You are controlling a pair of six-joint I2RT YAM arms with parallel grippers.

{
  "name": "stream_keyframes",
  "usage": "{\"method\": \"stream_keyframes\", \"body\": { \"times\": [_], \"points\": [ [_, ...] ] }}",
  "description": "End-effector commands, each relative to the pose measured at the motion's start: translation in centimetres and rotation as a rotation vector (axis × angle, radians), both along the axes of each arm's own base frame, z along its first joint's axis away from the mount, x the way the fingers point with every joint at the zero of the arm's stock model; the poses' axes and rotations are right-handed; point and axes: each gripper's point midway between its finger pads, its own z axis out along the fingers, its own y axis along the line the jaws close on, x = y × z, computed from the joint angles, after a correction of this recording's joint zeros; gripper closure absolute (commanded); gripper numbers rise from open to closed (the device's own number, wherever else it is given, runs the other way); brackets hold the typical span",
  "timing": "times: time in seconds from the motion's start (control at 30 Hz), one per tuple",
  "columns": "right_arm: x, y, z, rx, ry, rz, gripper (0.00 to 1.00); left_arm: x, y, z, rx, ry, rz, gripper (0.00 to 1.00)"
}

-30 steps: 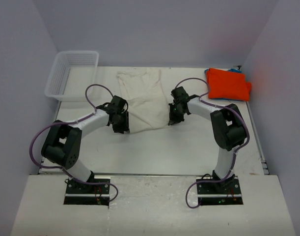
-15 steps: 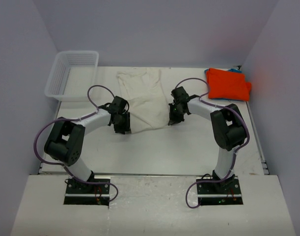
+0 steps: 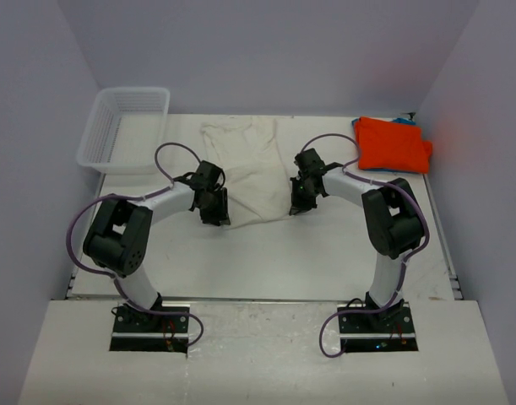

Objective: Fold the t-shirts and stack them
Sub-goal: Grab one side of the 2/3 rectangular tshirt with both arms

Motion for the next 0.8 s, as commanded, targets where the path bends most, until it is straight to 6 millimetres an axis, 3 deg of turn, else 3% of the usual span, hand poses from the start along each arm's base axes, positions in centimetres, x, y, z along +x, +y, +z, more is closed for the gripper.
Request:
{"method": "stream_keyframes", "body": {
  "times": [0.0, 0.17, 0.23, 0.27, 0.3, 0.47, 0.63, 0.77],
  "points": [
    [-0.8, -0.2, -0.9, -0.013, 0.019, 0.005, 1.0, 1.1, -0.9, 0.0, -0.019, -0.026, -0.012, 0.6],
    [-0.7, 0.1, -0.8, -0.003, 0.021, 0.007, 1.0, 0.4, -0.6, -1.3, -0.012, 0.002, -0.008, 0.64],
    [-0.7, 0.0, -0.9, -0.005, 0.027, 0.004, 1.0, 0.2, -0.7, -1.5, -0.019, 0.004, -0.009, 0.78],
    [-0.7, 0.0, -0.9, -0.008, 0.027, 0.003, 1.0, 0.1, -0.7, -1.4, -0.022, 0.004, -0.007, 0.93],
    [-0.7, 0.0, -0.9, -0.008, 0.026, 0.003, 1.0, -0.3, -0.6, -1.6, -0.022, 0.011, -0.005, 1.0],
    [-0.8, -0.3, -0.8, -0.017, 0.026, -0.005, 1.0, -1.0, -0.4, -0.6, -0.039, 0.001, -0.002, 1.0],
    [-1.3, -0.9, -0.8, -0.039, 0.026, -0.029, 1.0, -2.0, 0.6, 1.8, -0.027, -0.028, 0.028, 1.0],
    [-2.0, -1.9, -0.8, -0.073, 0.024, -0.051, 1.0, -3.7, 1.2, 2.7, -0.035, -0.015, 0.03, 1.0]
  ]
}}
